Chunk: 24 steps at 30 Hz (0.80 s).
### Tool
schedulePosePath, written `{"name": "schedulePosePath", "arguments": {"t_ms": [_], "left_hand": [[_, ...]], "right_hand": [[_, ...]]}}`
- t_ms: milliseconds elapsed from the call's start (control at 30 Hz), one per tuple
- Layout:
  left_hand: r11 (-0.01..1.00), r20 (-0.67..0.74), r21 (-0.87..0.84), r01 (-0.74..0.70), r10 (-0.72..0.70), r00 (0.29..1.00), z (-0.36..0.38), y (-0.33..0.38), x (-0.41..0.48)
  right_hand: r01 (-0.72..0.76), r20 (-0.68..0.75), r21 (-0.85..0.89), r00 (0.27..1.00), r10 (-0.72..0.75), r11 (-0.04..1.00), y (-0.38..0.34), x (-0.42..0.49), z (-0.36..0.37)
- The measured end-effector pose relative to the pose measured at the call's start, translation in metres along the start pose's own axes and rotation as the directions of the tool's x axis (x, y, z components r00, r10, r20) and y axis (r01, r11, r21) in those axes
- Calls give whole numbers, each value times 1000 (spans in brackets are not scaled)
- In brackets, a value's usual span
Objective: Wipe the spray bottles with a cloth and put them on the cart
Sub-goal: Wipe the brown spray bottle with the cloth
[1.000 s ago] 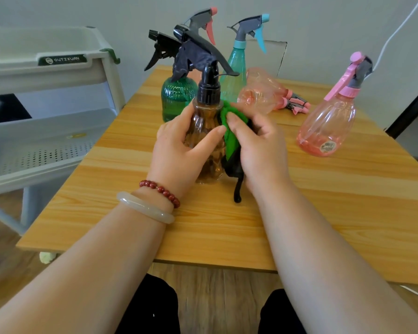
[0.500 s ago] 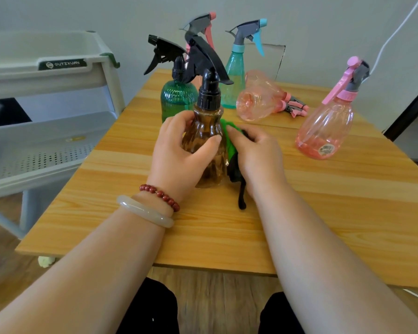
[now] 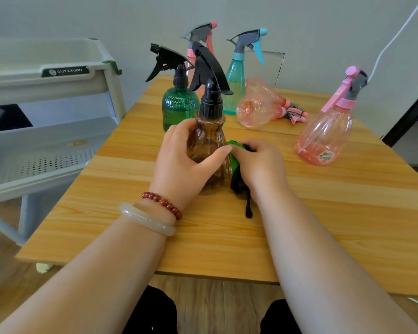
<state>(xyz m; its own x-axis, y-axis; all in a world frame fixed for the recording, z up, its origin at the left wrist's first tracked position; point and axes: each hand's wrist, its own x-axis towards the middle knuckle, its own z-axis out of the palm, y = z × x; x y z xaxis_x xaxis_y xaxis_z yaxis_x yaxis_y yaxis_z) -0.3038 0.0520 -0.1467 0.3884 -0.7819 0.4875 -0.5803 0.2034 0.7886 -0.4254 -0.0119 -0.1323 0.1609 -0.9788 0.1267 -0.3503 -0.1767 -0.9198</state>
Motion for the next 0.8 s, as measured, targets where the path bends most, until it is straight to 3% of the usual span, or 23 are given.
{"name": "schedulePosePath", "arguments": {"t_ms": [100,133,200,267,367,400,467,533,600,733,800], "left_hand": [[999,-24,-31,12,-12,1000,-1,3,-1],[999,-25,-39,19,-20,999,-1,3,-1],[997,-19,-60,38,-39,999,-3,3,-2],[994,-8,-94,58,-59,998,-3,4,-2],[994,16,-95,54,-53,998,-3,4,-2],[993,22,-99,57,-55,998,-3,4,-2],[998,1,-58,38,-38,999,-1,1,-1],[999,-31,29,15,-14,999,0,-1,-1],[999,-33,40,20,-19,999,-2,-1,0],[999,-46,45,-2,4,999,-5,1,1],[1000,-50,16,13,-12,999,-6,1,1]], "right_hand": [[146,-55,356,989,-135,923,-4,-4,4],[199,-66,387,980,-188,900,-5,-5,5],[202,-33,289,979,-201,936,-4,-4,5],[103,21,49,994,-104,993,-1,-1,0],[50,63,-177,997,-40,983,2,2,-4],[77,42,-147,997,-72,986,1,1,-3],[148,-1,140,989,-150,979,-4,-3,0],[238,-32,349,970,-242,906,-7,-6,1],[243,11,283,966,-257,928,-6,-6,0],[39,87,-98,996,-31,994,0,1,-5],[3,75,-123,997,6,992,2,2,-5]]}}
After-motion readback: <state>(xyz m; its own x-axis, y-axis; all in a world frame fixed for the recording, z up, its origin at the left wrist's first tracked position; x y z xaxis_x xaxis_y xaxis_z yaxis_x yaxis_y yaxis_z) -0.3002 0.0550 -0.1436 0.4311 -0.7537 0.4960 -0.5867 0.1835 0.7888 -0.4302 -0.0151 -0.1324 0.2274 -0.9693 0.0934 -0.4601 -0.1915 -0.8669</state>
